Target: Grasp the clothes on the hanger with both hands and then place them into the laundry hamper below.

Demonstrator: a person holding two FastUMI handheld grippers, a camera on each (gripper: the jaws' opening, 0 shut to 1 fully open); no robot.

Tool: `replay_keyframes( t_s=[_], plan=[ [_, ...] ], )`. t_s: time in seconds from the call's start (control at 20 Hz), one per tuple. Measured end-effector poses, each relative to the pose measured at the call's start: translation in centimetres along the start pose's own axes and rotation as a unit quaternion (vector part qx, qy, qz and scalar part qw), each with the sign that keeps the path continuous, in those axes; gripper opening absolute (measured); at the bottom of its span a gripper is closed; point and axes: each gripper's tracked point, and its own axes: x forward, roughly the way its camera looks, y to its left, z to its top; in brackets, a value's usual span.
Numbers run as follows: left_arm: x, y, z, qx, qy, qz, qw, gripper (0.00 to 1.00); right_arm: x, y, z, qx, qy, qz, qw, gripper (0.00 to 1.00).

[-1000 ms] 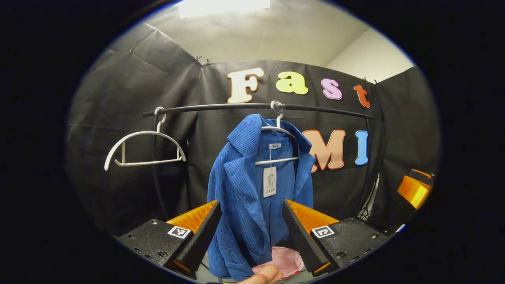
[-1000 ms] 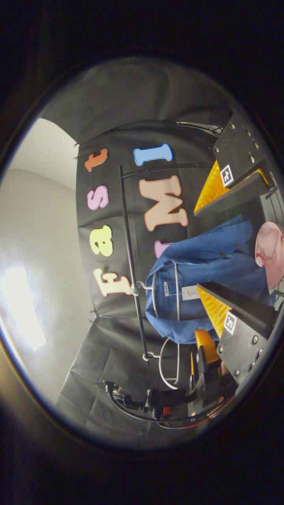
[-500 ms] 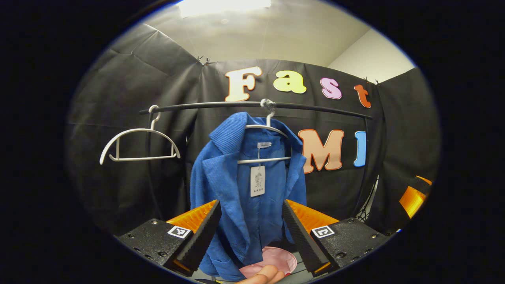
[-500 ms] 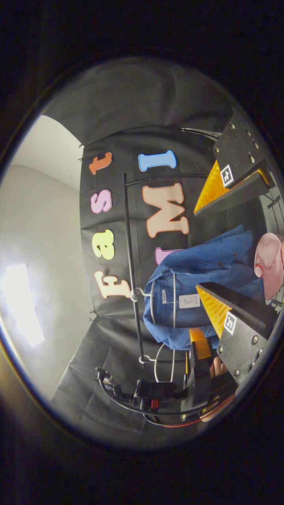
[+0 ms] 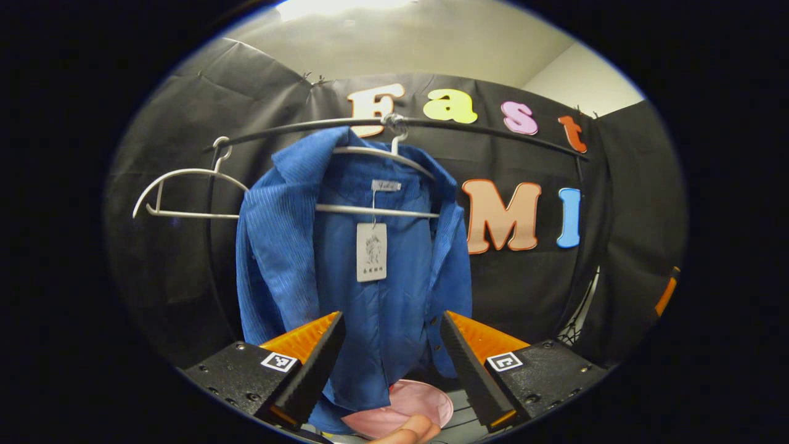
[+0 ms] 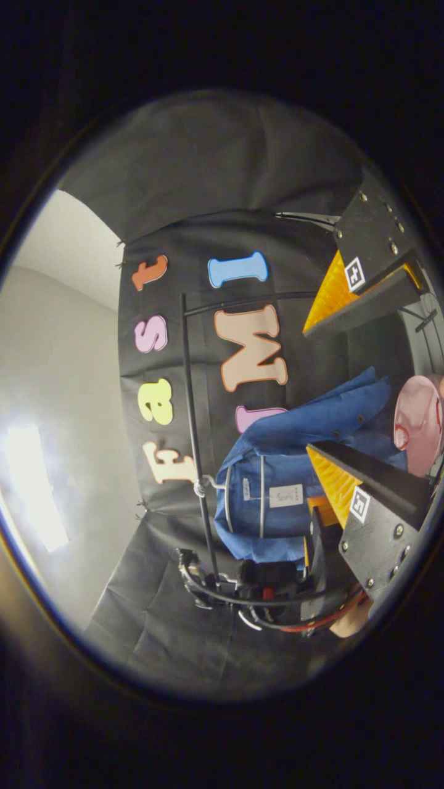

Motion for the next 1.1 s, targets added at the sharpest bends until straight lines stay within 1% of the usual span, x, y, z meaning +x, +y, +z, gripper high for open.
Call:
replay_keyframes(
  t_s=[0.15,0.2,0.25,0.3,0.35,0.45,0.5,0.55,0.6,0.65,0.7,0.8,0.85,0.95,1.0,1.1],
  plan=[
    [1.0,-0.4,-2.1,0.027,0.004,0.017,0.999,0.92,1.3,-0.8,-0.6,0.000,0.002,-0.012,1.000,0.98],
    [1.4,0.1,-2.5,0.038,0.005,0.028,0.999,0.96,1.8,-0.7,-0.9,0.003,0.005,-0.012,1.000,0.98],
    [1.7,0.8,-2.7,0.043,0.004,0.040,0.998,0.97,2.3,-0.3,-1.4,0.006,0.011,-0.010,1.000,0.98],
    [1.7,1.9,-2.6,0.046,0.001,0.061,0.997,0.99,2.6,0.2,-1.9,0.008,0.017,-0.004,1.000,0.98],
    [1.3,3.0,-2.2,0.046,-0.006,0.085,0.995,0.95,2.7,0.8,-2.1,0.008,0.021,0.002,1.000,0.99],
    [-0.8,4.4,-1.1,0.046,-0.035,0.106,0.993,0.99,2.4,1.2,-2.2,0.011,0.018,0.008,1.000,0.99],
    [-2.0,5.4,-0.4,0.054,-0.056,0.121,0.990,0.98,2.3,1.2,-2.0,0.016,0.016,0.007,1.000,0.99],
    [-3.0,6.1,0.4,0.063,-0.077,0.128,0.987,0.99,2.1,1.1,-2.1,0.020,0.014,0.006,1.000,0.99],
    [-3.6,6.4,1.3,0.071,-0.097,0.128,0.985,0.99,2.1,1.1,-2.3,0.023,0.015,0.003,1.000,0.94],
    [-3.7,6.5,2.0,0.079,-0.110,0.123,0.983,0.99,2.1,1.0,-2.7,0.027,0.017,-0.002,0.999,0.98],
    [-3.0,6.7,2.2,0.078,-0.109,0.119,0.984,0.99,2.2,1.0,-3.1,0.030,0.023,-0.006,0.999,0.98],
    [-0.6,8.4,1.8,0.072,-0.079,0.133,0.985,0.99,2.6,1.9,-4.1,0.031,0.042,-0.001,0.999,0.99],
    [0.6,9.6,1.8,0.078,-0.070,0.147,0.984,0.99,2.8,2.4,-4.2,0.030,0.045,0.002,0.999,0.99],
    [2.9,11.0,3.0,0.086,-0.069,0.152,0.982,0.99,3.8,3.3,-3.9,0.029,0.039,0.010,0.999,0.98],
    [3.9,11.0,3.6,0.082,-0.076,0.137,0.984,0.99,4.6,4.1,-3.6,0.027,0.033,0.018,0.999,0.98],
    [5.3,11.1,5.0,0.064,-0.090,0.106,0.988,0.92,7.0,5.6,-3.7,0.023,0.028,0.034,0.999,0.98]
  ],
)
